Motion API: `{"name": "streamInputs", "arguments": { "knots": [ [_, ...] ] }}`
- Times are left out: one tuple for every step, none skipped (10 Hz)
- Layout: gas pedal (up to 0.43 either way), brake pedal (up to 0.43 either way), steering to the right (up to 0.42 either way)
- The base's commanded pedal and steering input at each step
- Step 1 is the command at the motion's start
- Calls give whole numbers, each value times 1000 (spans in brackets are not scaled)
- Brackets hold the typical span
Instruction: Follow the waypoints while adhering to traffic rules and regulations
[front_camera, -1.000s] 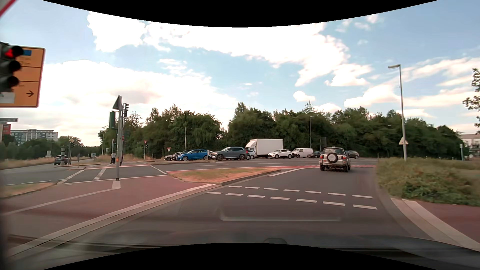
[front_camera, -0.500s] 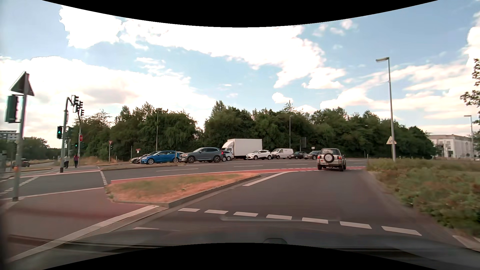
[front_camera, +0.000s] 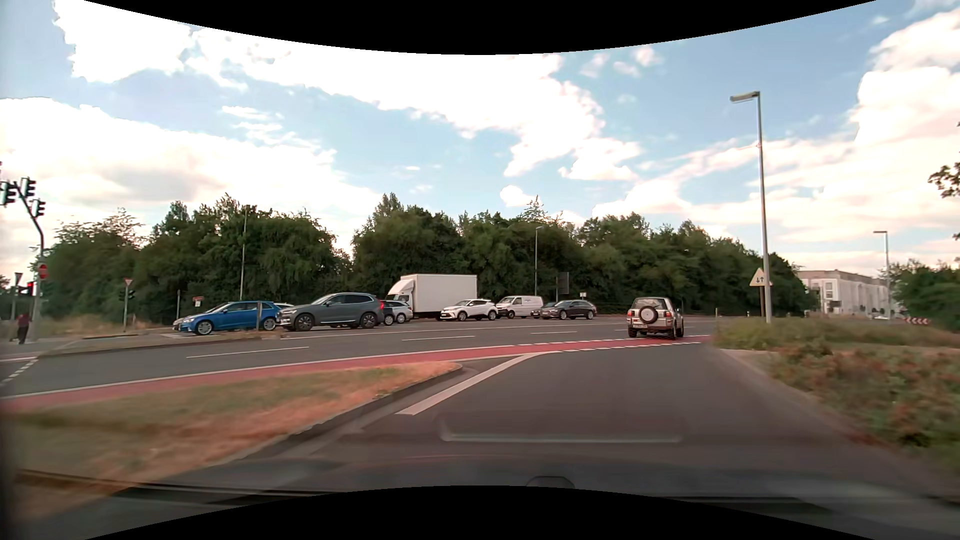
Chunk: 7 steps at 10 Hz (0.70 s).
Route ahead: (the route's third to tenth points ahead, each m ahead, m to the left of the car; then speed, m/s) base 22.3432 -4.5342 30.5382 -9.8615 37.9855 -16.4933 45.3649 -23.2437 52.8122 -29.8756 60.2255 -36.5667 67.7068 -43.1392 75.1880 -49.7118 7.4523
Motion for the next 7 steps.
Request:
{"name": "streamInputs", "arguments": {
  "knots": [
    [248,0,124],
    [248,0,124],
    [248,0,122],
    [248,0,119],
    [248,0,115],
    [248,0,110],
    [248,0,108]
  ]
}}
